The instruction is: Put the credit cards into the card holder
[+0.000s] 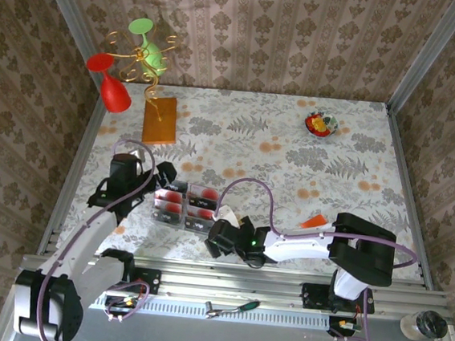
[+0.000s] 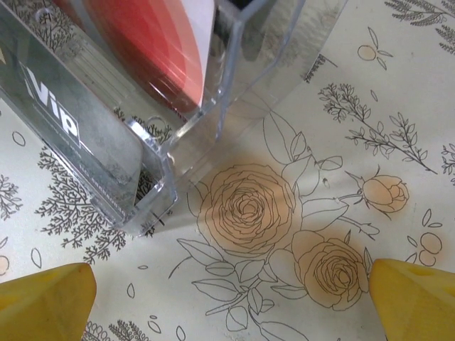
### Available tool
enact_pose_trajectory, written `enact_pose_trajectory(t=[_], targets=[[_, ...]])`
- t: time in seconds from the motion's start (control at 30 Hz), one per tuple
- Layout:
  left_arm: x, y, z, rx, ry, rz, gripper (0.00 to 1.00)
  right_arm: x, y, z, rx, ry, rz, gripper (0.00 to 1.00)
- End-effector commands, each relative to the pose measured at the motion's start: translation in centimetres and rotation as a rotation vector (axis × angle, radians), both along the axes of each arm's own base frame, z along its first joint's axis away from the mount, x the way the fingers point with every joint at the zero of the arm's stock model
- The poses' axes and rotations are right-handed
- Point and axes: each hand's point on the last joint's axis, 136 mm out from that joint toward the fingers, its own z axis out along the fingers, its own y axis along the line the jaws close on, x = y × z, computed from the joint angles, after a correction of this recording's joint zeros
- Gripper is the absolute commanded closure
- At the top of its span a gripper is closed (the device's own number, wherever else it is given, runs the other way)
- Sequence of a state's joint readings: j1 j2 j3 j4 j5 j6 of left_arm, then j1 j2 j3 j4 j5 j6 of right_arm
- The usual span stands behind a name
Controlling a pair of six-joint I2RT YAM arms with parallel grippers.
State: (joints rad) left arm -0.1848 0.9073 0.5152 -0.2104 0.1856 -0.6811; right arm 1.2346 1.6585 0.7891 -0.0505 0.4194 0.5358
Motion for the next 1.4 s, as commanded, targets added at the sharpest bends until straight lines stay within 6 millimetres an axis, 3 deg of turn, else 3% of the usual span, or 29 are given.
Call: enact_pose_trajectory(t=[0.0,0.4,0.63,1.03,1.37], targets=[[0.4,0.1,-0.4,0.013,-0.013,0.019,0.0,1.2,0.1,0.2,0.021,-0.03,-0.057,0.0],[1.4,-1.0,-1.2,0.045,0.002,-0.013,0.0,2.0,0.0,-0.5,0.05,-0.008,-0.084,0.0],[2.1,-2.1,-1.4,0.049,-0.004,-0.024,0.0,3.0,-1.2,-1.0,0.065,-0.004,-0.143,0.0],[4.6,-5.2,-0.9,0.049,-0.035,-0.055,0.0,7.1,-4.0,-0.7,0.087,-0.011,-0.25,0.0],[9.0,-10.2,-0.6,0.041,-0.055,-0.115,0.0,12.1,-9.0,-0.6,0.046,-0.021,-0.384,0.0]])
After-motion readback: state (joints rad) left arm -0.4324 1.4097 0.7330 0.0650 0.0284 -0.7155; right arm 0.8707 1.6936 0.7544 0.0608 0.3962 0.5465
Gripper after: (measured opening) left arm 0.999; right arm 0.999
